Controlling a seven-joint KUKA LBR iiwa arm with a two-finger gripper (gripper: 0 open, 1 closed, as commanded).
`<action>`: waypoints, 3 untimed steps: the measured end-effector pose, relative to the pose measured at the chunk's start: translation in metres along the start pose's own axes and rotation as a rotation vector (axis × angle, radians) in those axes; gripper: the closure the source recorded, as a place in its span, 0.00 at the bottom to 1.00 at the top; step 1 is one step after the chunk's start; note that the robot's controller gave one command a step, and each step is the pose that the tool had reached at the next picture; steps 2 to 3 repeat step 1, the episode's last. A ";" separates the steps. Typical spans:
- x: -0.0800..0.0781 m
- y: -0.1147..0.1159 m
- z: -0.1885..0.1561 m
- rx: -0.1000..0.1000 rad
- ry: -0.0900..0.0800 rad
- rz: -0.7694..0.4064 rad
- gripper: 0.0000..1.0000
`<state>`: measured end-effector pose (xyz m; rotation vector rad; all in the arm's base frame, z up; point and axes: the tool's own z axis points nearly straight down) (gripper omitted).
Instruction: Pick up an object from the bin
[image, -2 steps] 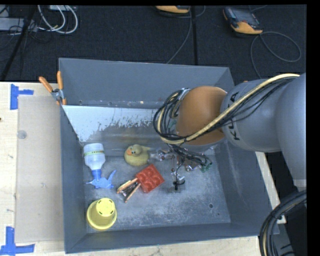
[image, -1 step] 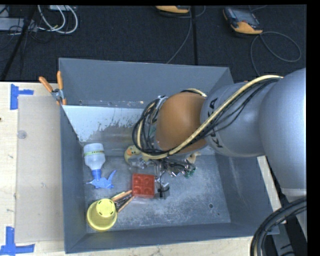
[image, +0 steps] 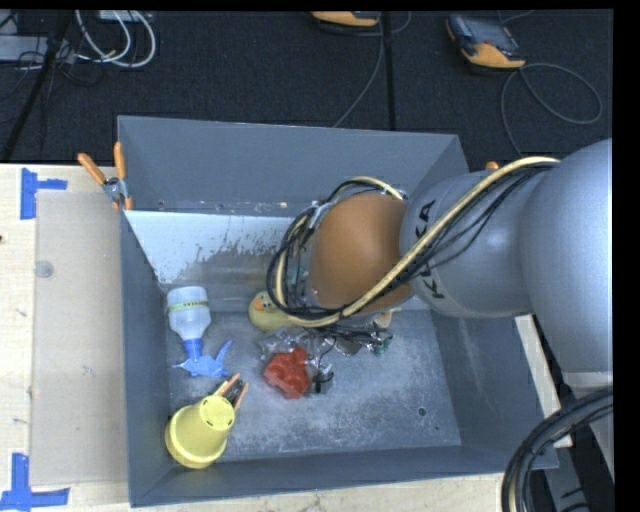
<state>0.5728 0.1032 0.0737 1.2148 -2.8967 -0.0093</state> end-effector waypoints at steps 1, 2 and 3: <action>0.008 -0.009 0.003 0.001 -0.002 -0.035 1.00; 0.008 -0.009 0.003 0.001 -0.002 -0.035 1.00; 0.008 -0.009 0.003 0.001 -0.002 -0.035 1.00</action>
Offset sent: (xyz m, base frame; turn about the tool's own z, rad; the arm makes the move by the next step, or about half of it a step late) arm 0.0000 0.0000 0.0000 0.0000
